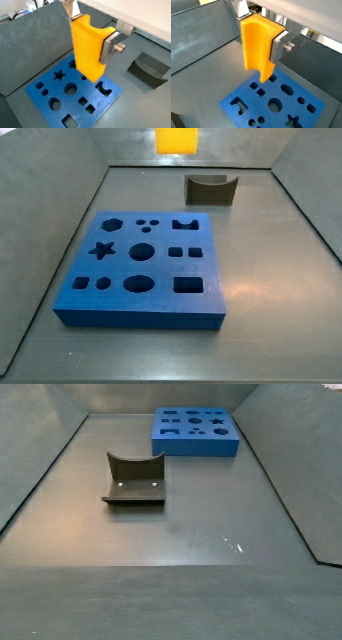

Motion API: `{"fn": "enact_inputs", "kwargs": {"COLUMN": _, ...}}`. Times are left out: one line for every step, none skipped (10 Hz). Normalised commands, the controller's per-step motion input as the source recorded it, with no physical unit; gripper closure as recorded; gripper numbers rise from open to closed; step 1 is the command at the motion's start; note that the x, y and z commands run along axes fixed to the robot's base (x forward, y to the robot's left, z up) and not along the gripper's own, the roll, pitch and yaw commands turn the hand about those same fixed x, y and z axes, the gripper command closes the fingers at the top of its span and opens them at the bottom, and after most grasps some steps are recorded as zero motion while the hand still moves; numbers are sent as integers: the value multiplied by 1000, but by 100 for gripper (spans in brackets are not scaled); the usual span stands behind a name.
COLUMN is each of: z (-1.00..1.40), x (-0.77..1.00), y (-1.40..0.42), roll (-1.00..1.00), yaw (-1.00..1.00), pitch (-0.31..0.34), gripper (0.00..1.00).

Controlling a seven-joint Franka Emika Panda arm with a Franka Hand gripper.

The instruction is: Insert the arch object.

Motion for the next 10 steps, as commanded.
{"fn": "enact_inputs", "kwargs": {"z": -51, "x": 26, "y": 0, "roll": -16, "yaw": 0, "pitch": 0, "gripper": 100}}
{"fn": "enact_inputs", "kwargs": {"z": -229, "x": 134, "y": 0, "roll": -83, "yaw": -26, "pitch": 0, "gripper": 100}}
{"fn": "enact_inputs", "kwargs": {"z": -769, "x": 346, "y": 269, "roll": 4, "yaw": 57, "pitch": 0, "gripper": 100}}
{"fn": "enact_inputs", "kwargs": {"z": -1000, "x": 306, "y": 346, "roll": 40, "yaw": 20, "pitch": 0, "gripper": 100}}
{"fn": "enact_inputs", "kwargs": {"z": -1000, "x": 157, "y": 323, "roll": 26, "yaw": 0, "pitch": 0, "gripper": 100}}
{"fn": "enact_inputs", "kwargs": {"z": -1000, "x": 0, "y": 306, "roll": 0, "yaw": 0, "pitch": -17, "gripper": 100}}
{"fn": "enact_inputs", "kwargs": {"z": -1000, "x": -43, "y": 257, "roll": 0, "yaw": -26, "pitch": -49, "gripper": 100}}
{"fn": "enact_inputs", "kwargs": {"z": -1000, "x": -69, "y": 234, "roll": 0, "yaw": -43, "pitch": -76, "gripper": 100}}
{"fn": "enact_inputs", "kwargs": {"z": -929, "x": -46, "y": 226, "roll": 13, "yaw": -34, "pitch": -73, "gripper": 100}}
{"fn": "enact_inputs", "kwargs": {"z": -871, "x": 0, "y": 191, "roll": 17, "yaw": 0, "pitch": -81, "gripper": 100}}
